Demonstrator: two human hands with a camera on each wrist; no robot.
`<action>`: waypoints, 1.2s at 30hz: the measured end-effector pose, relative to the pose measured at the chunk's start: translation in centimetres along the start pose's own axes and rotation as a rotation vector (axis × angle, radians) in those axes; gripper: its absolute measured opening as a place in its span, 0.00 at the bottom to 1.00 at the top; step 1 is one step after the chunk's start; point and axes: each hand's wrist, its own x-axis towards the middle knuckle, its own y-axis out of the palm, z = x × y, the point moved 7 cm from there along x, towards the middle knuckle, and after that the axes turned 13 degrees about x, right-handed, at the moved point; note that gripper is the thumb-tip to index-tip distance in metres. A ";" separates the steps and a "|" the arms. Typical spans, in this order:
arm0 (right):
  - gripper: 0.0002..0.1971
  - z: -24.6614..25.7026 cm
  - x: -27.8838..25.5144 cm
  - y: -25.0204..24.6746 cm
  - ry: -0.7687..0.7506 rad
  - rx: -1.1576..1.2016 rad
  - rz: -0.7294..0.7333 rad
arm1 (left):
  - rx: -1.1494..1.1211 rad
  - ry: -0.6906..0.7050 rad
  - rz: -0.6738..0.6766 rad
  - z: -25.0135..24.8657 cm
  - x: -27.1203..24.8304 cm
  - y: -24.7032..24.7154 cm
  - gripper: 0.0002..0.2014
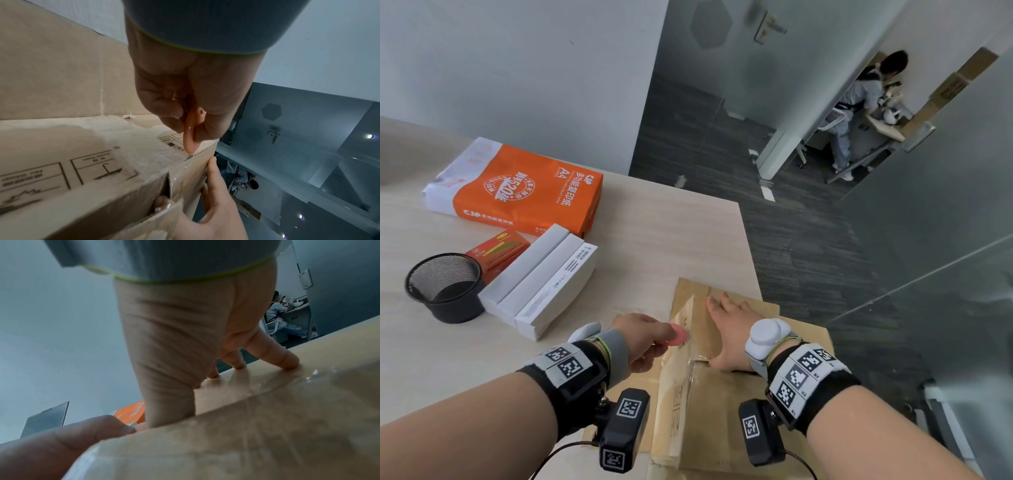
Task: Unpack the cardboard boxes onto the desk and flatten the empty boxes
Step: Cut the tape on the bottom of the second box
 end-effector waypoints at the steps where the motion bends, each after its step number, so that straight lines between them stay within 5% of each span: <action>1: 0.61 0.0 0.0 0.0 0.000 -0.005 0.000 | -0.005 -0.005 0.005 0.1 0.0 0.0 0.16; 20: 0.61 -0.4 0.5 0.6 0.023 0.023 -0.004 | 0.022 0.018 0.013 0.9 -0.7 0.4 0.13; 36: 0.62 -0.5 0.8 0.7 0.022 0.022 -0.015 | 0.312 0.050 0.202 0.8 -2.9 1.7 0.06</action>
